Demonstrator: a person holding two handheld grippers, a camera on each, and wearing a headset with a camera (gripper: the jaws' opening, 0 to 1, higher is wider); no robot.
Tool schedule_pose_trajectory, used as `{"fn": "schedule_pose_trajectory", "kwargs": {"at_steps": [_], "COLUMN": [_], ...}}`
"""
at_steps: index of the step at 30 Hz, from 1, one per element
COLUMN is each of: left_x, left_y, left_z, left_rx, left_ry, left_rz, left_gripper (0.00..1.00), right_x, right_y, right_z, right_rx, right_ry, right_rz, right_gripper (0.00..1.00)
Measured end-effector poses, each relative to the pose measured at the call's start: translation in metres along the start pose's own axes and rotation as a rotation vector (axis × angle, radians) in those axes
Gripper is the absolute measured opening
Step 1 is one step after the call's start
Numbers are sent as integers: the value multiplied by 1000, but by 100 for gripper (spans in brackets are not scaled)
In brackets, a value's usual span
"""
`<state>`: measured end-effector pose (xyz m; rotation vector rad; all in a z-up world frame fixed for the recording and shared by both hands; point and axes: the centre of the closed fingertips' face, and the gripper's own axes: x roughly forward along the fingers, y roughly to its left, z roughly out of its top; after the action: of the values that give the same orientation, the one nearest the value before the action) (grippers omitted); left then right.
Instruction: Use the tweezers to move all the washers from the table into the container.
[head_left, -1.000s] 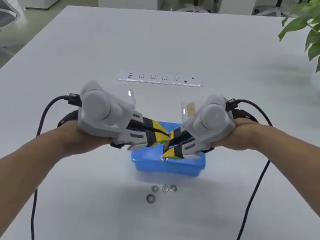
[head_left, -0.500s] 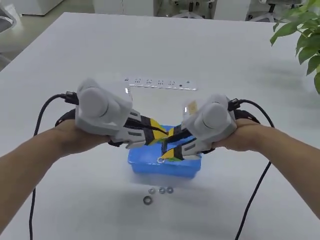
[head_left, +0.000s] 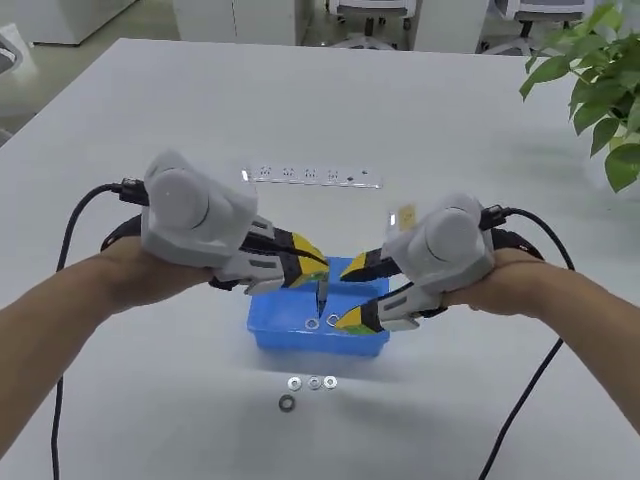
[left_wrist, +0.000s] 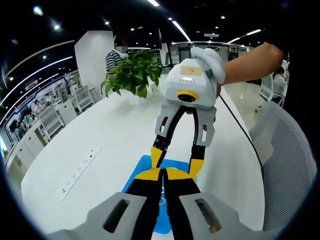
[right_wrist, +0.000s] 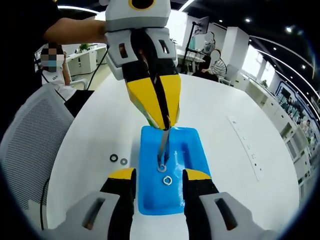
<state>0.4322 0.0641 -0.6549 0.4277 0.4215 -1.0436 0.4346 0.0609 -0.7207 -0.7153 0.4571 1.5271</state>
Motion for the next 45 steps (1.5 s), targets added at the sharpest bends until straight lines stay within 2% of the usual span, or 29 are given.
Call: {"fn": "schedule_pose_trajectory", "kwargs": {"at_steps": [9, 22, 31, 36, 45], "left_x": [-9, -22, -26, -26, -27], "left_y": [-6, -16, -25, -29, -37], "left_z": [12, 19, 19, 20, 23], "left_rx": [12, 5, 2, -2, -4], "left_ry": [-6, -14, -20, -27, -45], "left_rz": [4, 7, 5, -1, -10], "left_gripper": [5, 5, 5, 5, 5], "right_x": [-18, -36, -40, -40, -38], "right_y": [6, 16, 25, 29, 40], "right_z": [-2, -9, -14, -18, -21], "right_rx": [90, 116, 140, 158, 169], "right_ry": [-39, -48, -50, -48, -58], "right_rz": [-42, -93, -105, -116, -106], "right_gripper": [51, 71, 83, 94, 100]}}
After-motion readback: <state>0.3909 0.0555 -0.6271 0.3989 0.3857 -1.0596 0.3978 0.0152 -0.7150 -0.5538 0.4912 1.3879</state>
